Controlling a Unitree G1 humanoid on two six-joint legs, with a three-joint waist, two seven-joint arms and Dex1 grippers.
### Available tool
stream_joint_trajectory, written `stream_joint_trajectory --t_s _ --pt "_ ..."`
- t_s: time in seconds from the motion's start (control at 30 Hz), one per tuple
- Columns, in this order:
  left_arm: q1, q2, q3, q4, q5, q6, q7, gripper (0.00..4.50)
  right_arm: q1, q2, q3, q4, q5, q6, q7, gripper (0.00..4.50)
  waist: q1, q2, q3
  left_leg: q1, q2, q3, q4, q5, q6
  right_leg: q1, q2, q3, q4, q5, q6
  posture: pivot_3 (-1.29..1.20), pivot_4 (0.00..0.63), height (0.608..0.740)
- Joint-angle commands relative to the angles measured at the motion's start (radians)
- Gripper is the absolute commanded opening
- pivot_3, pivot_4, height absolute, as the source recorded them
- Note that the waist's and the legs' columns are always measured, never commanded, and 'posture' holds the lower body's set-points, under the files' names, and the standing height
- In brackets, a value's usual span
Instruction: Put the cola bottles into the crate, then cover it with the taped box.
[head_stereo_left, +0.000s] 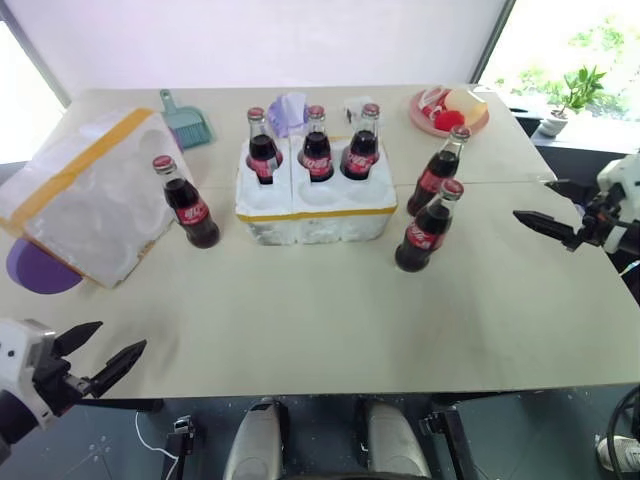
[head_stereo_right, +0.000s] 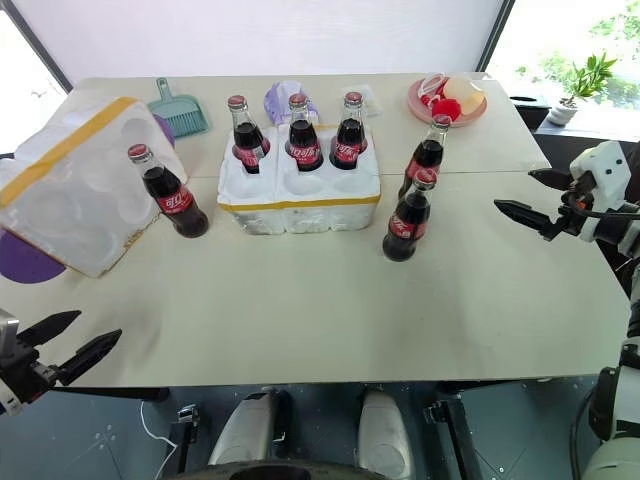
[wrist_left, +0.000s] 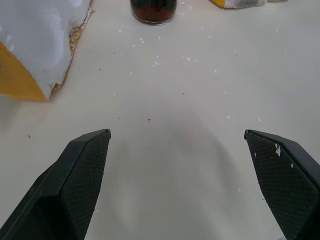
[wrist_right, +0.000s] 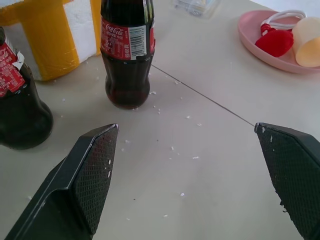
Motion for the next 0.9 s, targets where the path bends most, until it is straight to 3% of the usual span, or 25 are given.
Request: stream_joint_trajectory --t_s 0.03,0.2,0.4,0.6,0.9 --pt "-0.088 0.004 -0.023 0.001 -0.020 0.008 0.051 4.48 -0.026 -0.077 -0.050 -0.023 0.035 0.044 0.021 4.50 0.004 0.002 0.001 0.000 0.000 0.000 0.000 0.000 0.000 0.000 0.000 0.000 0.000 0.000 0.000 0.00 0.150 0.736" --pt "-0.315 0.025 -0.066 0.044 -0.018 0.051 0.180 4.48 -0.127 -0.190 -0.043 -0.085 0.108 0.226 0.130 4.50 0.002 0.005 0.001 0.000 0.000 0.000 0.000 0.000 0.000 0.000 0.000 0.000 0.000 0.001 0.001 0.00 0.150 0.736" --pt "-0.537 0.053 -0.233 0.112 0.076 0.065 0.259 4.48 -0.163 -0.301 -0.041 -0.355 0.276 0.508 0.293 4.50 -0.003 0.006 0.000 0.001 0.000 0.000 0.000 0.000 0.000 0.000 0.000 0.000 0.001 0.003 0.005 0.00 0.150 0.736" --pt "-0.692 0.040 -0.348 0.232 0.149 0.026 0.273 4.48 -0.237 -0.294 -0.068 -0.529 0.388 0.665 0.217 4.50 0.002 0.006 0.000 0.001 0.000 0.000 0.000 0.000 0.000 0.000 0.000 0.000 0.001 0.003 0.005 0.00 0.150 0.736" --pt "-0.856 -0.001 -0.446 0.366 0.216 -0.044 0.255 4.48 -0.205 -0.287 -0.115 -0.715 0.537 0.786 0.191 4.50 0.015 0.005 0.001 -0.001 0.000 0.000 0.000 0.000 0.000 0.000 0.000 0.000 0.001 0.003 0.005 0.00 0.150 0.736"
